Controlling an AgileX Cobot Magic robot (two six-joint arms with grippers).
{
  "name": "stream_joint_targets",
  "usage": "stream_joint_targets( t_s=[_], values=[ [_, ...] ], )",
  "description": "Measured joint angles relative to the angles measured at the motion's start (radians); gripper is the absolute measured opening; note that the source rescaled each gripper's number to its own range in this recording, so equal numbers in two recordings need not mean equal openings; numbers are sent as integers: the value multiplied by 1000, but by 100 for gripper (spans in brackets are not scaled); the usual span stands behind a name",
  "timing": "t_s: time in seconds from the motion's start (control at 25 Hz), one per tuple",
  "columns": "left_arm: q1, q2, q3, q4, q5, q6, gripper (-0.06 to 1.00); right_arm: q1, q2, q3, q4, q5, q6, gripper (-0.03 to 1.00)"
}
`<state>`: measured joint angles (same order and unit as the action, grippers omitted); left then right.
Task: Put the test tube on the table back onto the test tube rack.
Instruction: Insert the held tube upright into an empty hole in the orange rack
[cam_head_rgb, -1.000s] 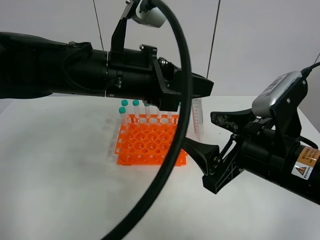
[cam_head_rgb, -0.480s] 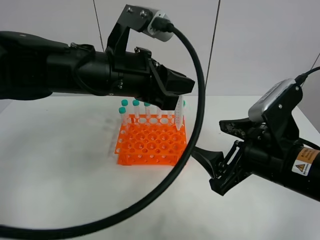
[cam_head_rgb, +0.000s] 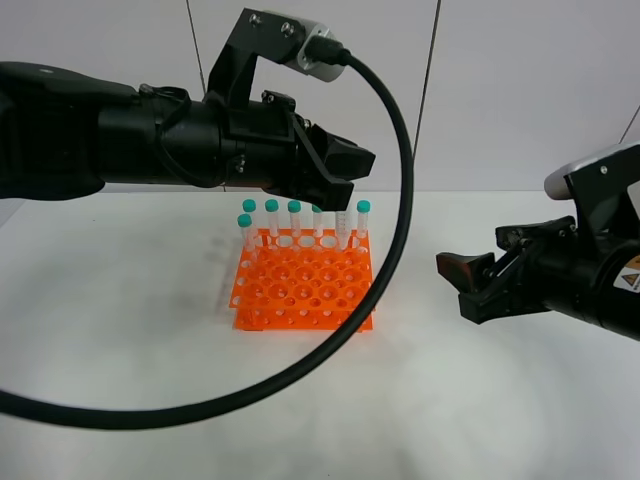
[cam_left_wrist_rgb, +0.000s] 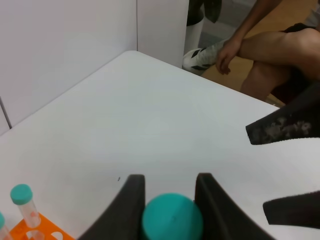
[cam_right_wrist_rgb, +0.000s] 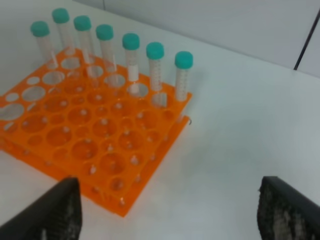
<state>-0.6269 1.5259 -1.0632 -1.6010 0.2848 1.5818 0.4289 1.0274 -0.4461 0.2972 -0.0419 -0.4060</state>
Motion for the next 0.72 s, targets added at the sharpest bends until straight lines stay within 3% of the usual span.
stream_joint_targets(
  t_s=[0.2, 0.32, 0.52, 0.6, 0.72],
  values=[
    [0, 0, 0, 0, 11, 0, 0, -61, 70, -162, -11, 258, 42, 87],
    [0, 0, 0, 0, 21, 0, 0, -114, 136, -264, -98, 460, 106, 86],
    [0, 0, 0, 0, 33, -1, 0, -175, 201, -370, -414, 725, 317, 86],
    [0, 0, 0, 0, 35, -1, 0, -177, 203, -387, -559, 771, 415, 86],
    [0, 0, 0, 0, 41, -1, 0, -179, 203, -403, -654, 794, 521, 86]
  ],
)
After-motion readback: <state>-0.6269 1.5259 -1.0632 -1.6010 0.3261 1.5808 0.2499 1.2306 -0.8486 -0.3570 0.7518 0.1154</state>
